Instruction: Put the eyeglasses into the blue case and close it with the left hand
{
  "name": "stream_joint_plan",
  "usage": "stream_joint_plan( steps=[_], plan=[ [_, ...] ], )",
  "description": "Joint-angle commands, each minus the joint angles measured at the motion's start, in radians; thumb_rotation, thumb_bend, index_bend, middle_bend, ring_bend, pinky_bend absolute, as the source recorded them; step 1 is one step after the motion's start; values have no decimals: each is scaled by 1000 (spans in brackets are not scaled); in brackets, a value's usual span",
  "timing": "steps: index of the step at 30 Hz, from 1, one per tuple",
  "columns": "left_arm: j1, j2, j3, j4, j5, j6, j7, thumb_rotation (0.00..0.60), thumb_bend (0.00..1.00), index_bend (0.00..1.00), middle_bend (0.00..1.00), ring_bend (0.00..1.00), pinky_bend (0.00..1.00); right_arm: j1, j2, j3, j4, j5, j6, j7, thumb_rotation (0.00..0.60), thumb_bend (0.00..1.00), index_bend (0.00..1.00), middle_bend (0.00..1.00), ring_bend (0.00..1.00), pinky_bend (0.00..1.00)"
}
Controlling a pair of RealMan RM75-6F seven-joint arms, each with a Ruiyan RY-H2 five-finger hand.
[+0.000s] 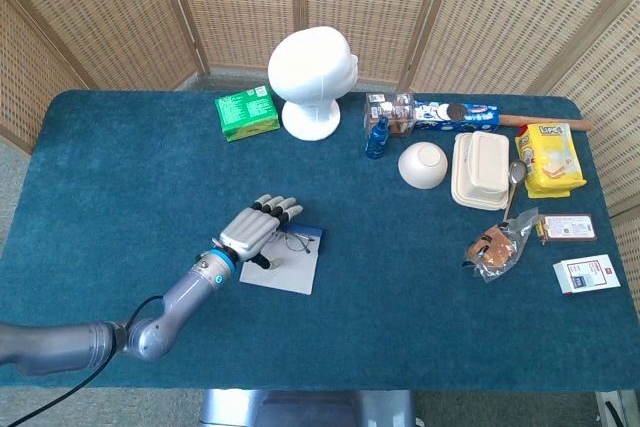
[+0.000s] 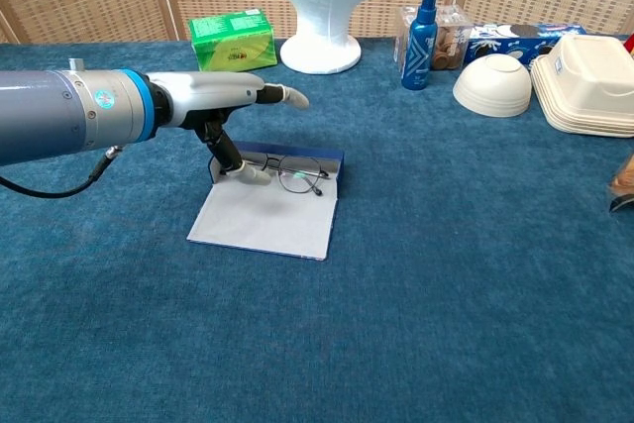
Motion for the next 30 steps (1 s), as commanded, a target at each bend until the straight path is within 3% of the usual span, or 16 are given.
stream_joint_plan(
  steps=[1, 15, 22, 30],
  plan=[
    [-34, 15, 22, -5, -60, -28, 11, 508, 235, 0, 0, 0, 0, -1, 1, 1, -2, 2, 1, -1, 539, 184, 0, 100, 0, 180],
    [-149, 24, 92, 30, -210, -128, -14, 502, 236, 0, 0, 0, 1, -2, 8, 0, -21, 6, 4, -21, 539, 185, 0, 100, 0, 180],
    [-170, 55, 128, -6, -223, -145, -56, 498, 236, 0, 0, 0, 21, 0, 10, -1, -29, 3, 5, -24, 542, 185, 0, 100, 0, 180],
    [-144, 113, 167, -104, -166, -125, -106, 502, 235, 0, 0, 0, 35, -2, 11, -5, -30, -10, 18, -22, 539, 186, 0, 100, 0, 180]
  ],
)
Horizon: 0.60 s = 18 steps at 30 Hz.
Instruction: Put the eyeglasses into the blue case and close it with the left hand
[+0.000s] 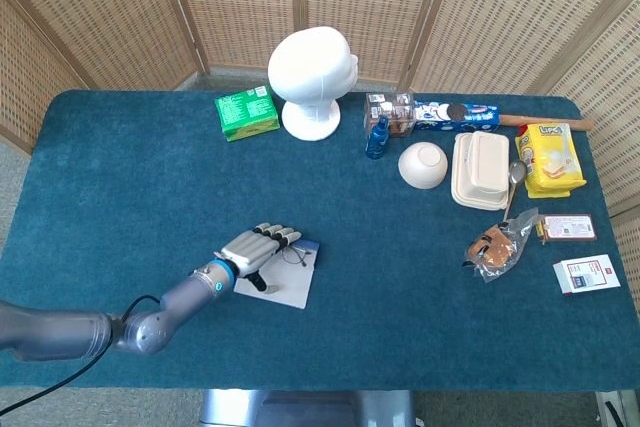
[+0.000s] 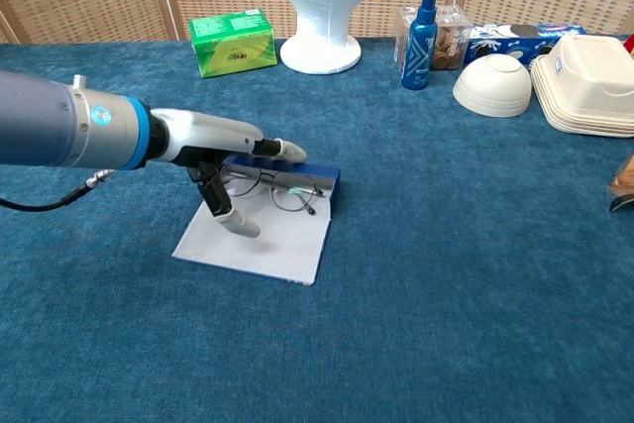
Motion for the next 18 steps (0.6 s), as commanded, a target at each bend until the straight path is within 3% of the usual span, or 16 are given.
stream_joint_plan(
  steps=[1, 18],
  plan=[
    [17, 25, 17, -40, 26, 16, -22, 500, 236, 0, 0, 0, 44, -1, 0, -1, -1, -5, 5, 1, 540, 185, 0, 101, 0, 180],
    [96, 108, 66, -164, 119, 91, -126, 488, 236, 0, 0, 0, 7, -3, -4, -8, 16, -23, 21, 26, 541, 184, 0, 101, 0, 181]
  ],
)
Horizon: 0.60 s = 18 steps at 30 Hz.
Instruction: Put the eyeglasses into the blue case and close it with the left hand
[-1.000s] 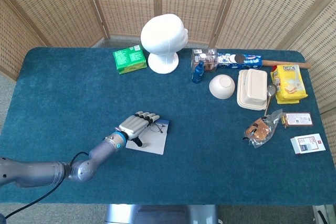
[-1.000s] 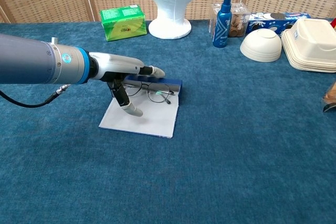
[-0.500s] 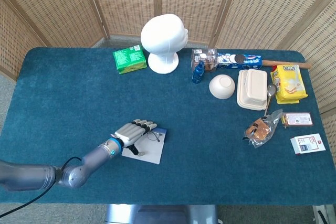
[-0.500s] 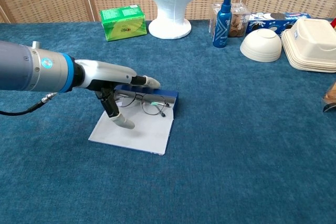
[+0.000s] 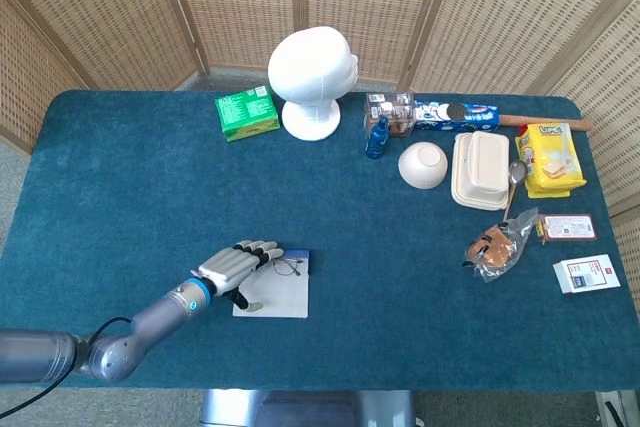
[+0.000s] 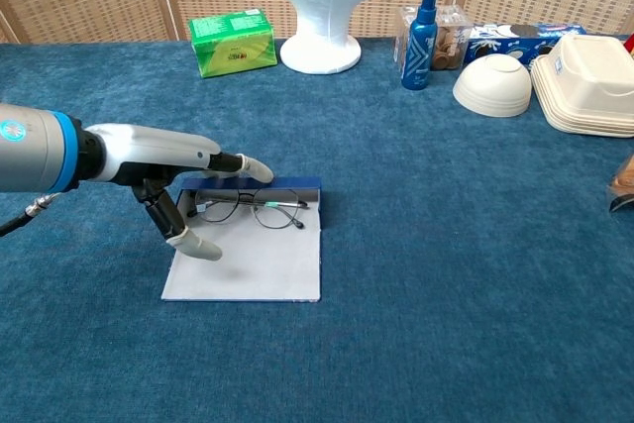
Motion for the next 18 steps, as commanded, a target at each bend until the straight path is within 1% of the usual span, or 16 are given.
stream_joint_plan(
  steps=[1, 4, 10, 14, 18],
  plan=[
    [14, -11, -8, 13, 18, 22, -24, 488, 236, 0, 0, 0, 3, -3, 0, -1, 4, 0, 4, 6, 540, 184, 0, 101, 0, 181],
    [8, -26, -14, 36, 21, 27, -26, 494, 236, 0, 0, 0, 1, -8, -1, 0, 9, 5, 7, 14, 541, 184, 0, 100, 0, 181],
    [-21, -65, -31, 80, -14, 7, -32, 496, 235, 0, 0, 0, 0, -13, -1, 1, 14, 11, 11, 21, 538, 186, 0, 100, 0, 181],
    [-33, -71, -24, 79, -14, -9, -30, 488, 235, 0, 0, 0, 17, -16, -2, 2, 17, 17, 12, 26, 540, 186, 0, 101, 0, 181],
    [-27, -64, -16, 53, 6, -8, -40, 489, 235, 0, 0, 0, 23, -14, -3, 2, 21, 14, 9, 26, 541, 184, 0, 100, 0, 181]
  ],
)
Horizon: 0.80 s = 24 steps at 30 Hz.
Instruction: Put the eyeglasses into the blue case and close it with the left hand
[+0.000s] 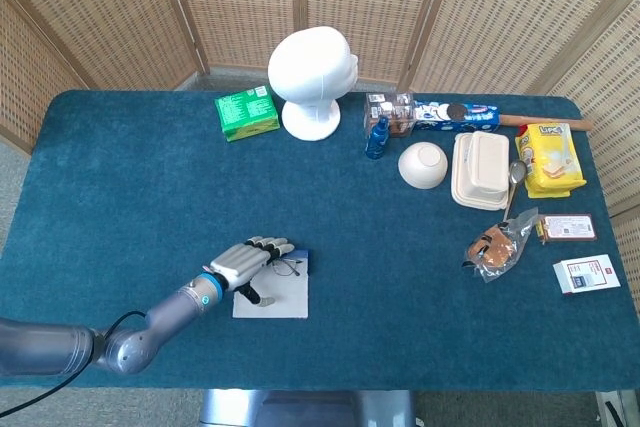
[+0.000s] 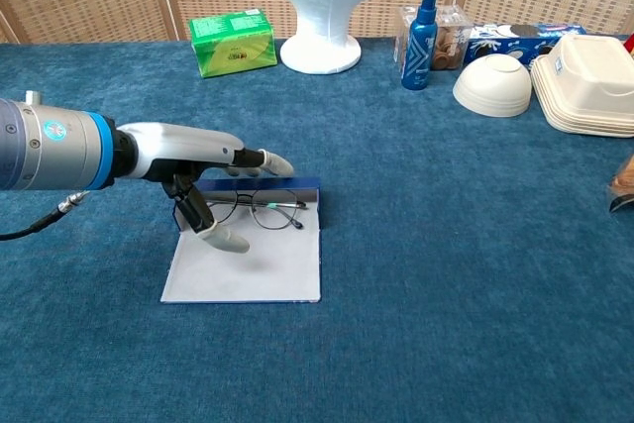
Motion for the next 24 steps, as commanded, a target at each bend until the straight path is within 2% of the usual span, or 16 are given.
stream_joint_plan(
  steps=[1, 8, 24],
  plan=[
    [7, 9, 8, -25, 24, -1, -10, 489, 235, 0, 0, 0, 23, 3, -1, -1, 1, -4, -2, -1, 540, 184, 0, 100, 0, 181],
    [32, 39, 33, -85, 84, 16, -20, 488, 236, 0, 0, 0, 24, 9, -3, -3, -2, -14, -5, -7, 543, 184, 0, 100, 0, 181],
    [90, 96, 75, -158, 142, 39, -63, 487, 235, 0, 0, 0, 20, 15, -4, -7, -3, -29, -2, -8, 542, 185, 0, 101, 0, 181]
  ],
)
